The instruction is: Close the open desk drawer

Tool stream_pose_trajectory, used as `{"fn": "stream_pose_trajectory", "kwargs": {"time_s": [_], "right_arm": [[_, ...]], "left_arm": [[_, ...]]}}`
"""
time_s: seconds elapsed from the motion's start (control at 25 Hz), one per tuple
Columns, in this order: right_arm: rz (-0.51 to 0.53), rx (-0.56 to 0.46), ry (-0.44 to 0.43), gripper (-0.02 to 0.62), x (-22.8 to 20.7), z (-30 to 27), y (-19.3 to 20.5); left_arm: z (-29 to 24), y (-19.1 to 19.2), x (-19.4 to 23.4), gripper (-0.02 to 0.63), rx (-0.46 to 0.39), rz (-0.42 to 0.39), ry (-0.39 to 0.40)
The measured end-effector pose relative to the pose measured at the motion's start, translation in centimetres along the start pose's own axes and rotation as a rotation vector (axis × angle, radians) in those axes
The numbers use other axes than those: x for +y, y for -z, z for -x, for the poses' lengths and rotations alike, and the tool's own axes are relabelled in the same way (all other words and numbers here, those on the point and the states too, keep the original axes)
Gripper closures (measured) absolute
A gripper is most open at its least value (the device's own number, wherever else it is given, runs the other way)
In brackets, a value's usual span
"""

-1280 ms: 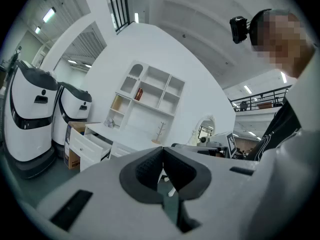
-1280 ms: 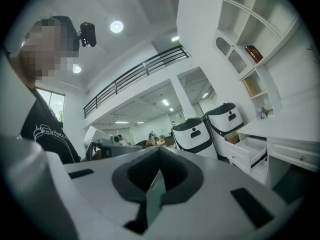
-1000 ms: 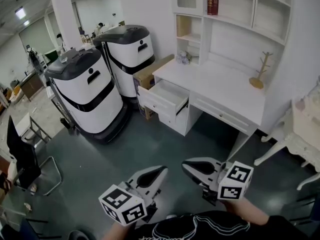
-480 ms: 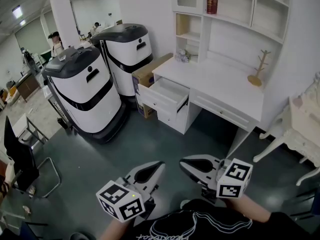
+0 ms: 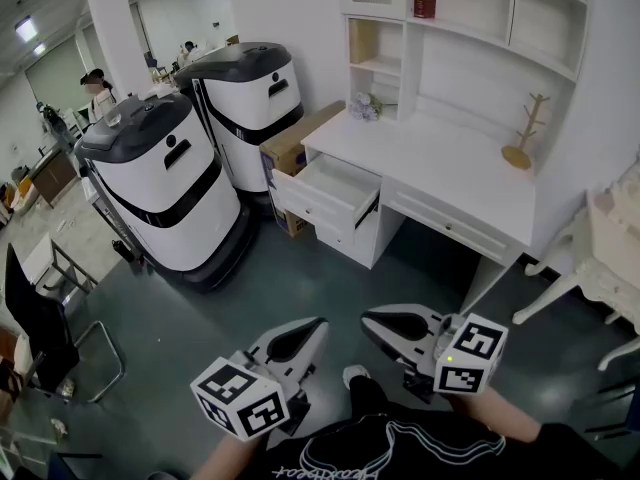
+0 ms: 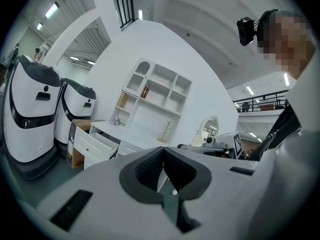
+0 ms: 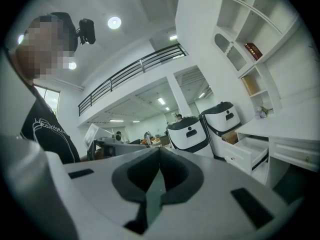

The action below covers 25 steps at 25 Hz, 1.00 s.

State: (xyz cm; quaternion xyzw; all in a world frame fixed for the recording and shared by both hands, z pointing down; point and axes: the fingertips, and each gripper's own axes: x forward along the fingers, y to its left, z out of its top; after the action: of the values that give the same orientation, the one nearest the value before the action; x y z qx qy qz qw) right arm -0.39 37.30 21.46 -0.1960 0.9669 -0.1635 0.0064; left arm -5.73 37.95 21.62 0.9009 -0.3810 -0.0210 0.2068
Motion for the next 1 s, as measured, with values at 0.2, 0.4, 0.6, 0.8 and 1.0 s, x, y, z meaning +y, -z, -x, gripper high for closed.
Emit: {"fn": "stream_pose_trajectory", "kwargs": {"time_s": [0.2, 0.4, 0.6, 0.8, 1.0], "right_arm": [[-0.04, 0.01, -0.004, 0.589, -5.8, -1.7, -0.7], [-0.093, 0.036, 0.004, 0.589, -12.7, -3.7, -1.0], [-0.13, 0.065, -0.001, 0.589, -19.4, -5.8, -1.5], [-0.159, 0.087, -0.011, 0.589, -24.2, -7.7, -1.7], [-0.157, 0.102, -0.013, 0.589, -27.9, -9.2, -2.5]], "left_arm": [[-4.6, -0.7, 3.9, 0.601, 0.029, 0.03, -0.024], [-10.0, -1.0, 8.7, 0.601, 0.076, 0.042, -0.039], [-15.5, -1.8, 13.6, 0.601, 0.096, 0.113, -0.072], [-19.9, -2.4, 17.3, 0.601, 0.117, 0.128, -0.089], [-22.7, -3.6, 20.3, 0.601, 0.104, 0.124, -0.108]]}}
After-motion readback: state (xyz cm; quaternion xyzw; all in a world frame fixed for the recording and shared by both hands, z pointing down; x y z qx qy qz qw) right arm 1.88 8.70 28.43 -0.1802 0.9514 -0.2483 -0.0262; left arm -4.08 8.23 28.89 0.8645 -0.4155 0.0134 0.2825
